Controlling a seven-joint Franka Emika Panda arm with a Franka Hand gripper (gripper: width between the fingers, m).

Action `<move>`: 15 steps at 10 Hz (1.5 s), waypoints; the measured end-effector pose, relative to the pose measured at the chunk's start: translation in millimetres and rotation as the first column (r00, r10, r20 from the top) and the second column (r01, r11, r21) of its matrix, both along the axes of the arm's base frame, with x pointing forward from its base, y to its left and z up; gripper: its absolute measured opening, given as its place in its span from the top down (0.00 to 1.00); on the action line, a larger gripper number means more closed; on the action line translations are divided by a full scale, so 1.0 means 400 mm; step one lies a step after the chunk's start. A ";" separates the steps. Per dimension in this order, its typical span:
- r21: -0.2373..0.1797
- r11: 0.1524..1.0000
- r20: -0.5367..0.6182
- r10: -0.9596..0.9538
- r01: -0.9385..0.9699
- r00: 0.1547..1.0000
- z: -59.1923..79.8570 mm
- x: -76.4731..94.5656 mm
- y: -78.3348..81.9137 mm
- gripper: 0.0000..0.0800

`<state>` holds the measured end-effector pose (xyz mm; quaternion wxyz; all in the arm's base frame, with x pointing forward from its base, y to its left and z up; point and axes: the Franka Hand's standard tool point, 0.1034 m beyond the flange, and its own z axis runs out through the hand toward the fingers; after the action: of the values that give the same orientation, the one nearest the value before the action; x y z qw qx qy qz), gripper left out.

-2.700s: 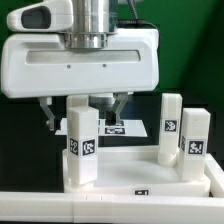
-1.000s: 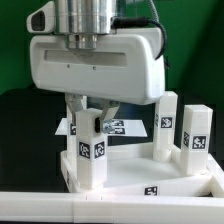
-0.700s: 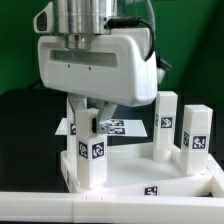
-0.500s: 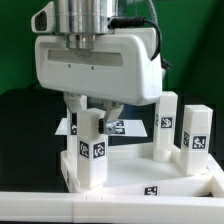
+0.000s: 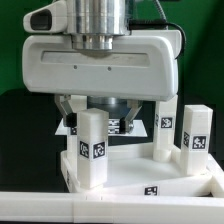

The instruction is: Assemble desk

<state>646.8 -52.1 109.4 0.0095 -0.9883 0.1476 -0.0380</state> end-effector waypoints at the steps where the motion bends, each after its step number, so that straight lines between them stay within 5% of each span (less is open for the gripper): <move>1: -0.009 0.994 0.001 0.109 -0.109 0.994 0.001 0.000 -0.004 0.19; 9: -0.068 0.732 -0.025 0.678 -0.678 0.735 0.006 0.004 -0.010 0.19; 10: -0.068 0.726 -0.026 0.684 -0.684 0.729 0.005 0.003 -0.011 0.31; 11: -0.068 0.729 -0.026 0.681 -0.681 0.732 0.005 0.003 -0.012 0.53; 12: -0.067 0.734 -0.025 0.676 -0.676 0.736 0.005 0.003 -0.011 0.53; 13: -0.065 0.745 -0.024 0.664 -0.664 0.748 0.004 0.003 -0.011 0.64; 15: -0.065 0.746 -0.024 0.663 -0.663 0.748 0.004 0.003 -0.011 0.64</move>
Offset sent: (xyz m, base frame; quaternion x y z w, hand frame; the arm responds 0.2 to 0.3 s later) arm 0.0026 0.0039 0.0084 -0.0051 -0.0089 -0.2181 0.9759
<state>647.9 -56.7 111.0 -0.0120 -0.9760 -0.2141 -0.0374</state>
